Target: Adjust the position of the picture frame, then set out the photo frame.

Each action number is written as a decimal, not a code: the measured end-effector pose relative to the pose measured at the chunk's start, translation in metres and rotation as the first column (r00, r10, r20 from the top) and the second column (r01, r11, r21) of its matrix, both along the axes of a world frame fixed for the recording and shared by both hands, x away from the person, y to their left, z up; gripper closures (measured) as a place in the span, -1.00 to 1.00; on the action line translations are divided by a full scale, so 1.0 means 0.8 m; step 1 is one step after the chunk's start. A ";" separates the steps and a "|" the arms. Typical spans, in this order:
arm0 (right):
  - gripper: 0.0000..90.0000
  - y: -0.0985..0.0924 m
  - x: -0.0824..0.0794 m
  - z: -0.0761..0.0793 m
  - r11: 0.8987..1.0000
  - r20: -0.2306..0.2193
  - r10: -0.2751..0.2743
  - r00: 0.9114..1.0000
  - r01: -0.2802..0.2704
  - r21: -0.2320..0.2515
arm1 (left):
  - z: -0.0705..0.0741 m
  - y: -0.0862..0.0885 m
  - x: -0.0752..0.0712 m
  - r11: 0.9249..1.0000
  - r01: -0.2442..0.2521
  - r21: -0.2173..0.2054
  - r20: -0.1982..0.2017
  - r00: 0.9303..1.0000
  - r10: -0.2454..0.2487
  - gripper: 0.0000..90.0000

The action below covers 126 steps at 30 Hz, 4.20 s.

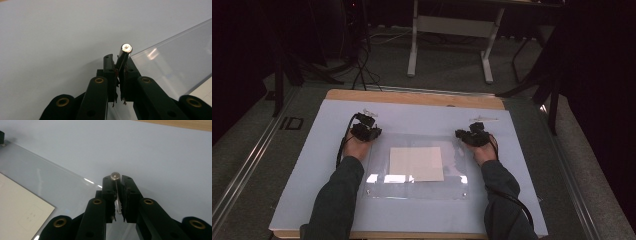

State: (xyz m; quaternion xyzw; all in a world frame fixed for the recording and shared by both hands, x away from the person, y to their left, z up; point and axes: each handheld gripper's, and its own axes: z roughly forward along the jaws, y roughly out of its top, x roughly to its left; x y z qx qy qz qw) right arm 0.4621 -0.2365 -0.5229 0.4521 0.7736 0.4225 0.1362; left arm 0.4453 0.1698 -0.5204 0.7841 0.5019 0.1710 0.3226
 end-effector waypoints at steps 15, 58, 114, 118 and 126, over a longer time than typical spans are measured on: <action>0.83 0.001 -0.003 0.000 1.000 0.012 -0.023 1.000 0.023 -0.007 | -0.002 -0.001 -0.004 1.000 -0.004 -0.011 0.009 1.000 0.004 0.87; 0.83 -0.007 -0.022 0.008 1.000 0.131 -0.027 0.991 0.025 0.017 | 0.006 0.022 -0.032 0.989 0.060 -0.136 0.221 0.975 -0.028 0.85; 0.80 -0.007 0.025 0.028 0.999 -0.100 -0.049 0.994 0.051 0.010 | -0.003 0.021 0.012 0.954 -0.068 -0.291 0.079 0.992 0.095 0.90; 0.67 -0.013 0.016 0.030 0.999 -0.060 -0.047 0.997 0.047 0.012 | -0.005 0.021 0.013 0.951 -0.073 -0.302 0.078 0.992 0.101 0.90; 0.54 -0.031 -0.012 0.033 0.999 0.018 -0.033 0.999 0.033 0.031 | -0.004 0.021 0.014 0.950 -0.077 -0.303 0.071 0.992 0.103 0.89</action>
